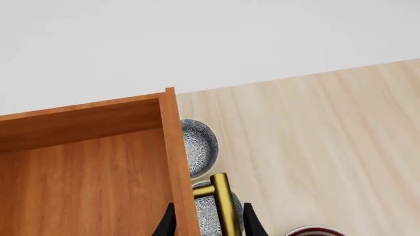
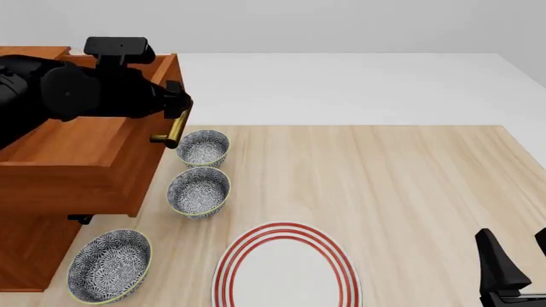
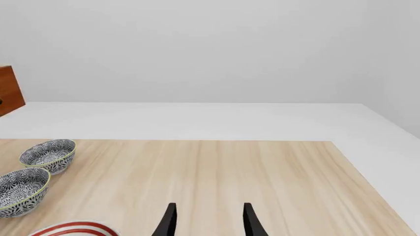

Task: Open the top drawer of the cabinet.

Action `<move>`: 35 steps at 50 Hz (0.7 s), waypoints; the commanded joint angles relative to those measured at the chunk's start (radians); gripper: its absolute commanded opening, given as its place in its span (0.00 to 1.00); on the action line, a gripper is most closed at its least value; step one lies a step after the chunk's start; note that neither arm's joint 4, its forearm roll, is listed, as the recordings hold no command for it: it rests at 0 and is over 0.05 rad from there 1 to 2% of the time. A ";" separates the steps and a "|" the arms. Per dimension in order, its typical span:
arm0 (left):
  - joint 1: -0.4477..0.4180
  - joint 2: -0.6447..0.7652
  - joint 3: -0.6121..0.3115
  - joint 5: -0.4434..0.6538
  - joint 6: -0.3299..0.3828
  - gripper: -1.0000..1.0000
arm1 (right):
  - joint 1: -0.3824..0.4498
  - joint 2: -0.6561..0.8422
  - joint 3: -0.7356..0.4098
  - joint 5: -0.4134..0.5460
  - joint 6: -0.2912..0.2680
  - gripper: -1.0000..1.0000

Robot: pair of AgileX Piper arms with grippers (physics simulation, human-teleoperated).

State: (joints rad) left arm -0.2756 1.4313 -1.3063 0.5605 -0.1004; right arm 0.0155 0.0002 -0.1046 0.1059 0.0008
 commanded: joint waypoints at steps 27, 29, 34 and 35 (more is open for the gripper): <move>-0.082 0.214 0.153 0.004 0.044 1.00 | 0.000 0.000 0.000 0.000 0.000 1.00; -0.082 0.215 0.155 0.001 0.039 1.00 | 0.000 0.000 0.000 0.000 0.000 1.00; -0.094 0.221 0.178 -0.015 0.028 1.00 | 0.000 0.000 0.000 0.000 0.000 1.00; -0.098 0.224 0.182 -0.018 0.029 1.00 | 0.000 0.000 0.000 0.000 0.000 1.00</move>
State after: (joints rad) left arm -0.2826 1.4277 -1.2983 0.5465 -0.1186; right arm 0.0155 0.0002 -0.1046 0.1059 0.0008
